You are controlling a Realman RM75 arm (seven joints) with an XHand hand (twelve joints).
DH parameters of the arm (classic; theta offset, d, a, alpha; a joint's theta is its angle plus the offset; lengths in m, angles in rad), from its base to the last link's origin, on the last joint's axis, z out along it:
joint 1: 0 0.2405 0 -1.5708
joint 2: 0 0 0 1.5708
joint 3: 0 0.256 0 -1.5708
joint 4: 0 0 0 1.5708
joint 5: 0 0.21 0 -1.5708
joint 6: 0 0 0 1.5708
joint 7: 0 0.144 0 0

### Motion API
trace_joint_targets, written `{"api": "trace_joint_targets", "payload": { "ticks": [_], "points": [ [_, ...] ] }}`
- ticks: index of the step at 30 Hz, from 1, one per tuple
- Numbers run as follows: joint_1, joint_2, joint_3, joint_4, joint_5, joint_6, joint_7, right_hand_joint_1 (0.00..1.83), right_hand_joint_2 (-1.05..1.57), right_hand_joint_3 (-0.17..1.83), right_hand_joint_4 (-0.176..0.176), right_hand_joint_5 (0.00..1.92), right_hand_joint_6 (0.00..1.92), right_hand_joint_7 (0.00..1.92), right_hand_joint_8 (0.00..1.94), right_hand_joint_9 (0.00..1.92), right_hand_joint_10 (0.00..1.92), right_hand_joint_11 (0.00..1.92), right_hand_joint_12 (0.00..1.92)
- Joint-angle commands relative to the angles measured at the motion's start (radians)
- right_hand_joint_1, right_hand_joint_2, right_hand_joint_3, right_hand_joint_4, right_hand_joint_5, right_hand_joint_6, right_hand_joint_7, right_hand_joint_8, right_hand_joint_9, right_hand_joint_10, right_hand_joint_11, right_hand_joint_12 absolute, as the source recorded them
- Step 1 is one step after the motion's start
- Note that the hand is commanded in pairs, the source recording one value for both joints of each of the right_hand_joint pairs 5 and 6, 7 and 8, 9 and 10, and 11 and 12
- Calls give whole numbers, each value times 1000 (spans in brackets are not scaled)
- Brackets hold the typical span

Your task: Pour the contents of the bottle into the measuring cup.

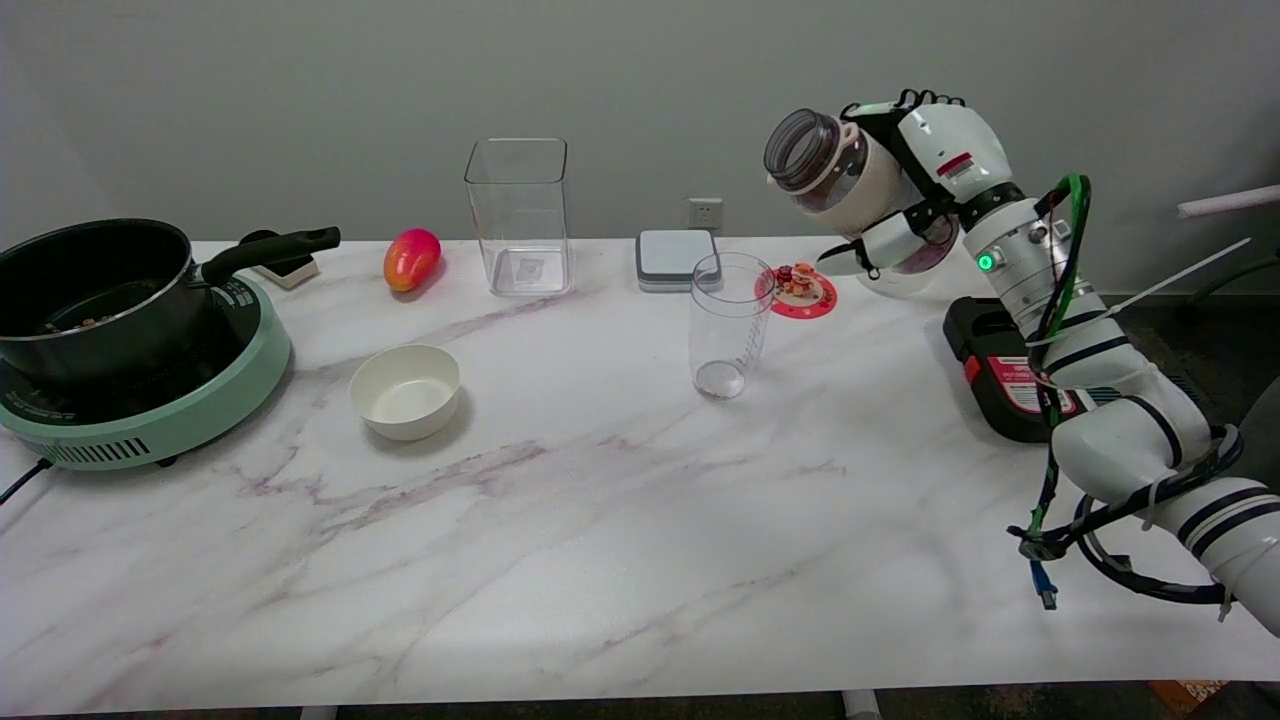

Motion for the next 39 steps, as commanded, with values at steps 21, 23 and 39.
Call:
{"api": "trace_joint_targets", "payload": {
  "ticks": [21, 23, 39],
  "points": [
    [25, 14, 2, 59, -383, -106, -50, 1300, 1462, 350, 0, 1920, 1920, 1891, 1891, 1706, 1706, 1525, 1525],
    [25, 14, 0, 59, -391, -106, -56, 1301, 1461, 352, 0, 1920, 1920, 1890, 1890, 1706, 1706, 1525, 1525],
    [31, 4, -1, 10, -397, -58, -192, 1261, 1523, 328, 0, 1920, 1920, 1904, 1904, 1721, 1721, 1538, 1538]
  ]
}}
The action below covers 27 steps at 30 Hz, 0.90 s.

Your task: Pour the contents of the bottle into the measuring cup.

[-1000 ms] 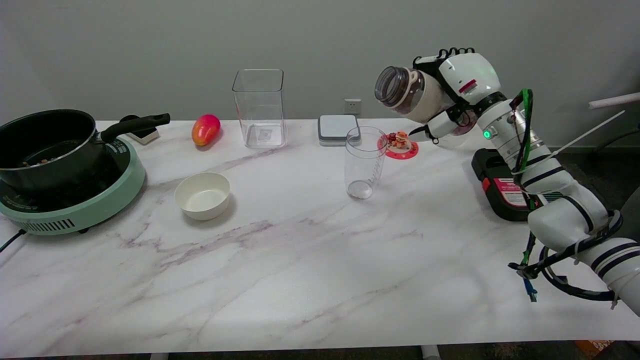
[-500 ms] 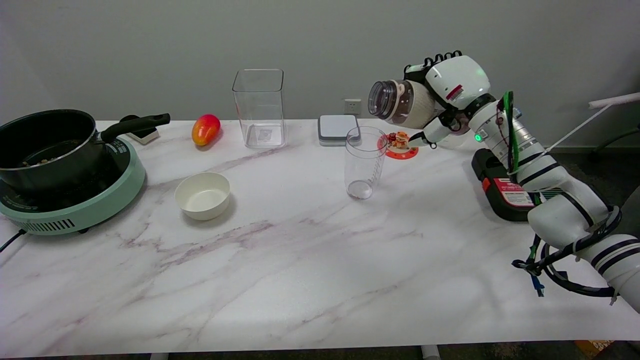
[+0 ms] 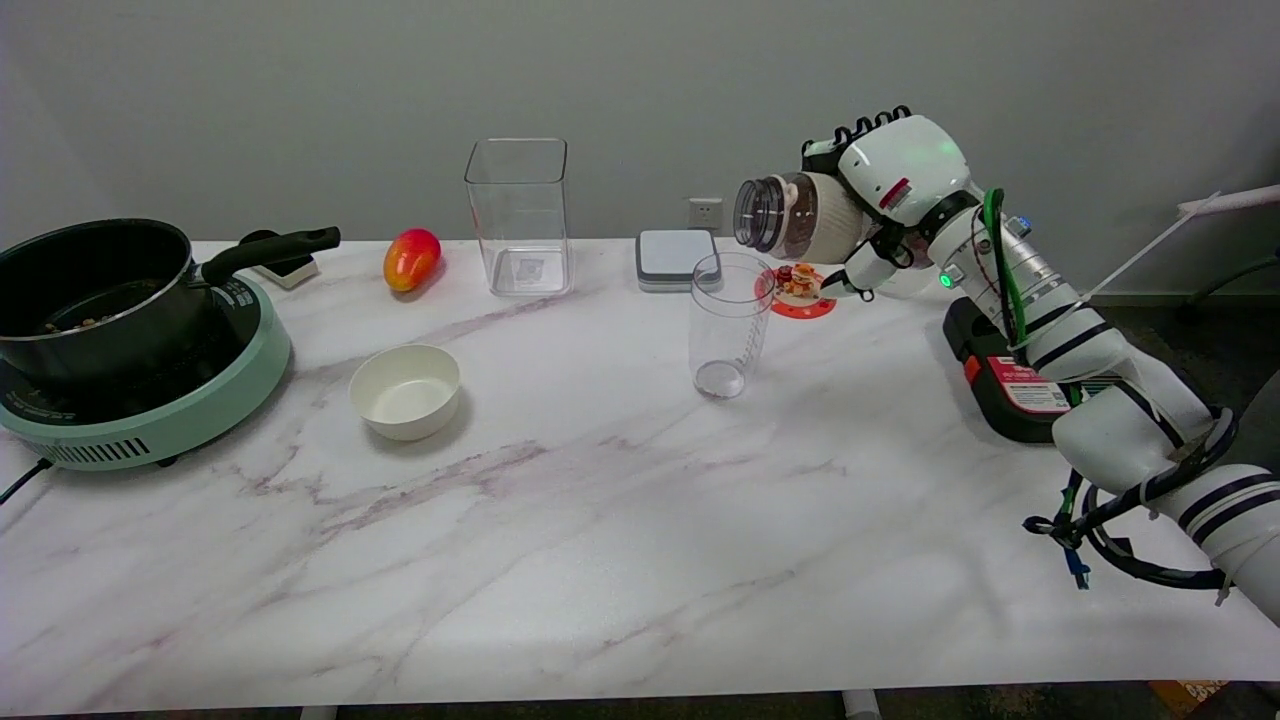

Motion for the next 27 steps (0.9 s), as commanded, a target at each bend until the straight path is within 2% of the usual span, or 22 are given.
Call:
{"api": "trace_joint_targets", "payload": {
  "ticks": [1, 14, 27],
  "points": [
    [12, -6, -3, -39, -37, 31, -105, 1259, 1525, 326, 0, 1920, 1920, 1904, 1904, 1721, 1721, 1539, 1539],
    [20, -6, -15, -55, -69, 59, -185, 1231, 1556, 314, 0, 1920, 1920, 1903, 1903, 1718, 1718, 1530, 1530],
    [18, -5, 6, -57, -186, 69, -195, 1243, 1535, 320, 0, 1920, 1920, 1899, 1899, 1708, 1708, 1515, 1515]
  ]
}}
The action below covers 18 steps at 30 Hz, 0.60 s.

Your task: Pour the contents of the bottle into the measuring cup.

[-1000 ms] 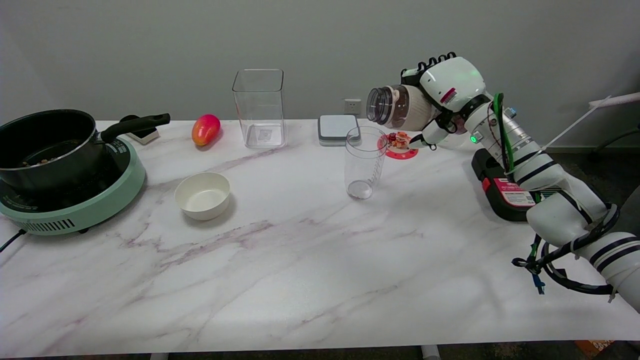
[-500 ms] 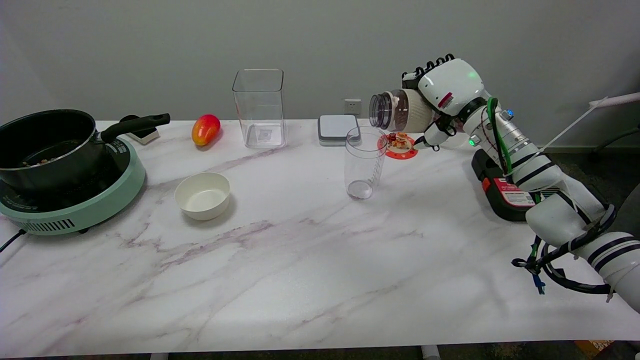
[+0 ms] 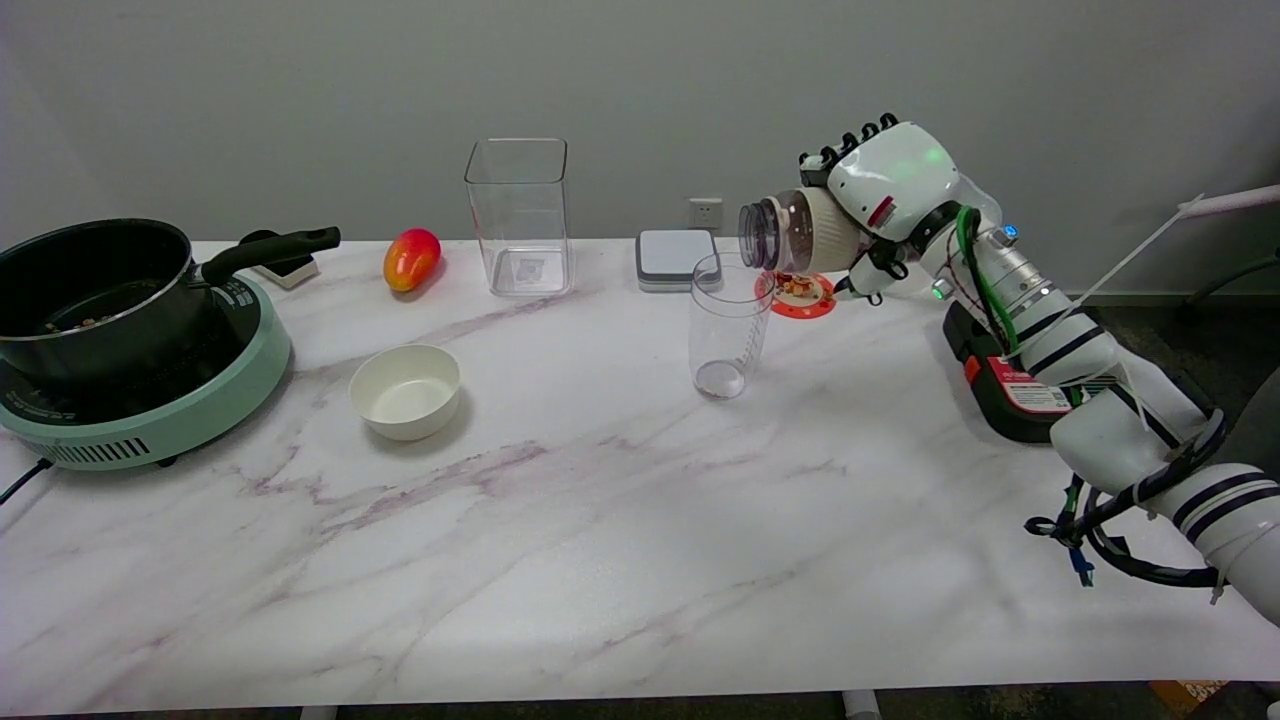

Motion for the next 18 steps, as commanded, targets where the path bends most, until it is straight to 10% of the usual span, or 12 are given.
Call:
{"api": "trace_joint_targets", "payload": {
  "ticks": [1, 18],
  "points": [
    [-1, 0, 19, -8, -117, 17, -44, 1244, 1533, 323, 0, 1920, 1920, 1897, 1897, 1707, 1707, 1515, 1515],
    [-1, 2, 56, 36, -132, 28, -19, 1262, 1498, 342, 0, 1920, 1920, 1896, 1896, 1698, 1698, 1509, 1509]
  ]
}}
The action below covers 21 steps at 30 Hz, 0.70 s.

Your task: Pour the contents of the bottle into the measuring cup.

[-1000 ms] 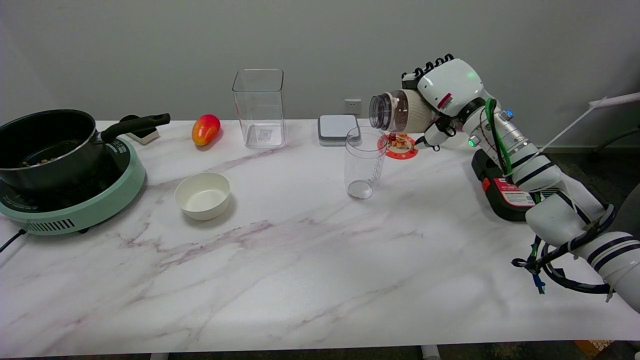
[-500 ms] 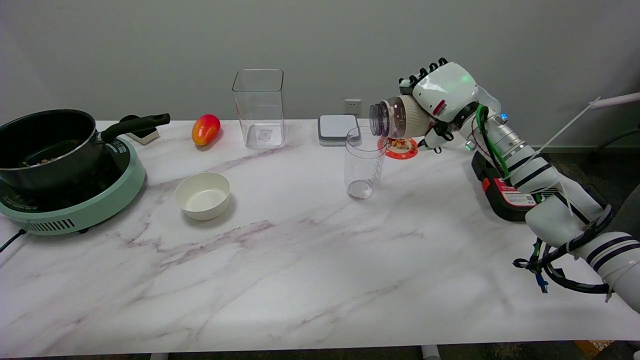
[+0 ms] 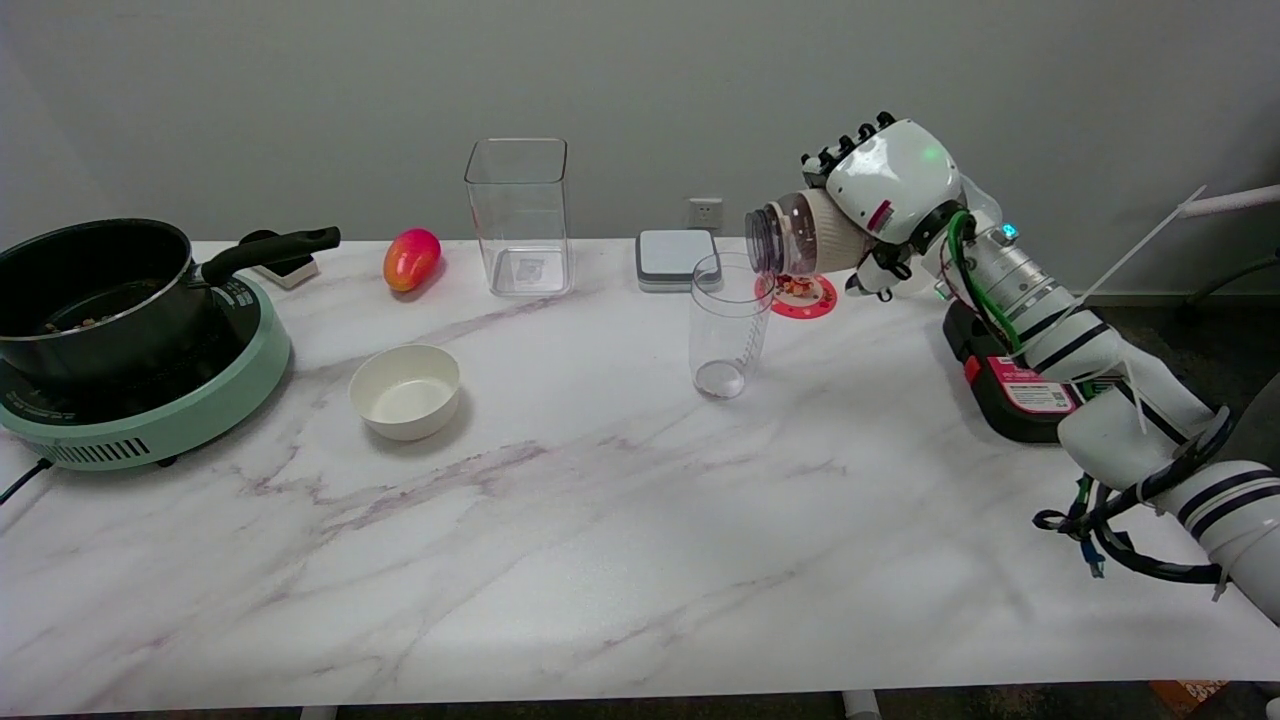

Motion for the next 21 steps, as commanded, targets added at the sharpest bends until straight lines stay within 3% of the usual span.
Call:
{"api": "trace_joint_targets", "payload": {
  "ticks": [1, 21],
  "points": [
    [-3, 2, 31, 38, -30, 19, 18, 1262, 1498, 342, 0, 1920, 1920, 1896, 1896, 1699, 1699, 1509, 1509],
    [10, 46, 52, 123, -162, 72, 70, 1268, 1483, 353, 0, 1920, 1920, 1890, 1890, 1689, 1689, 1492, 1492]
  ]
}}
